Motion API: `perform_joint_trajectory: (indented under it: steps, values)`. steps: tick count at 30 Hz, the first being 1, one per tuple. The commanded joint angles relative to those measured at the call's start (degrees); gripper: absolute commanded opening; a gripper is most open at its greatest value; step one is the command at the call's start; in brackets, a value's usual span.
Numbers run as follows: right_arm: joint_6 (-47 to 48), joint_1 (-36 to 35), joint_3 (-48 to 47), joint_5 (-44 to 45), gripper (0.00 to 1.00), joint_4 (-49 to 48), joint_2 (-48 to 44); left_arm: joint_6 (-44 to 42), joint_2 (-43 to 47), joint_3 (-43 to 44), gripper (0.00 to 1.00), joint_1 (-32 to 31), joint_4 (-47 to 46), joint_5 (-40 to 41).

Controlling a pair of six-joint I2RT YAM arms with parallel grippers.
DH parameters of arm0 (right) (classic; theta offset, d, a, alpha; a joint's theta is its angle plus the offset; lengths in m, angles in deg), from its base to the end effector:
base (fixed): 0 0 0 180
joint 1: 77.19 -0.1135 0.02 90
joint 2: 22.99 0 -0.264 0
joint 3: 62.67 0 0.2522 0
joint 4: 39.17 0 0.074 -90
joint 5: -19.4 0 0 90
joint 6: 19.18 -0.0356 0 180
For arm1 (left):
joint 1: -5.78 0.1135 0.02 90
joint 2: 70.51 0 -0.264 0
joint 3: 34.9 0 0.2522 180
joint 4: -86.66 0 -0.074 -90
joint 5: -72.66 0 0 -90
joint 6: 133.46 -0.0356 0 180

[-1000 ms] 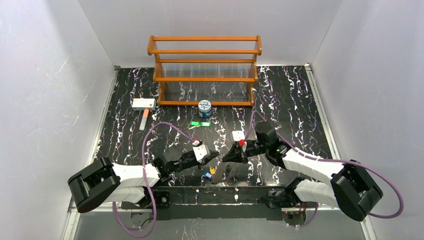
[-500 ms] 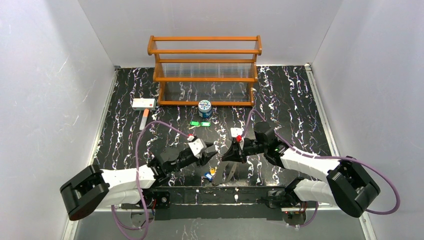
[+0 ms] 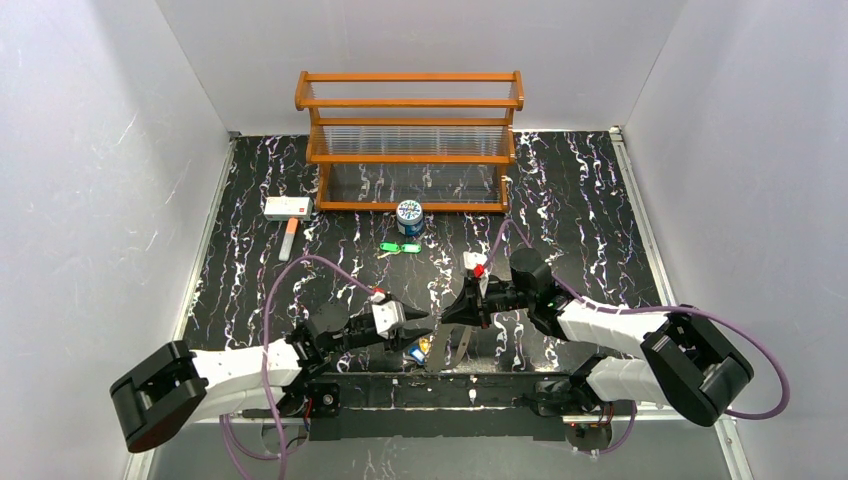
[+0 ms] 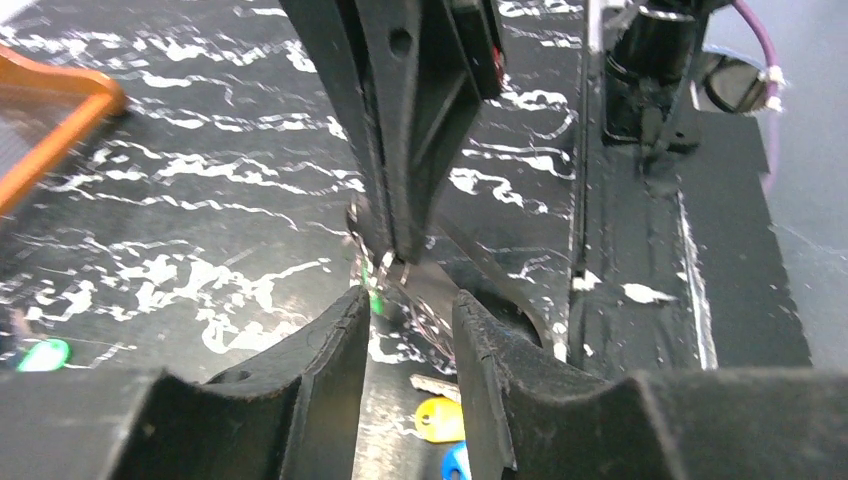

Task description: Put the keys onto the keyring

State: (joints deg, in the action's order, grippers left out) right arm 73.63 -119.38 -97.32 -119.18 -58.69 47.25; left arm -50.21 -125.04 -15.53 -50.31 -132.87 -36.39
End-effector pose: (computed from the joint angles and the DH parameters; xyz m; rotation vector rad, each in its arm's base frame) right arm 0.1522 0.1740 0.1882 -1.2800 1.4590 1.2469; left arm 0.0910 -0.1561 0.1915 1.0457 1.1743 -0.9329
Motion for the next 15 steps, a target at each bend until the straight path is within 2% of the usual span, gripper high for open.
perform_joint_trajectory:
  steps: [1, 15]
  values:
    - [-1.49, -0.28, -0.47, -1.68, 0.01, -4.43, 0.14, 1.58, -3.28, 0.72, 0.34, -0.10, -0.05, -6.68]
    - [-1.15, -0.28, -1.43, -4.10, 0.01, -3.46, 1.30, 0.17, -10.69, 3.29, 0.35, -0.23, -1.69, -4.81]
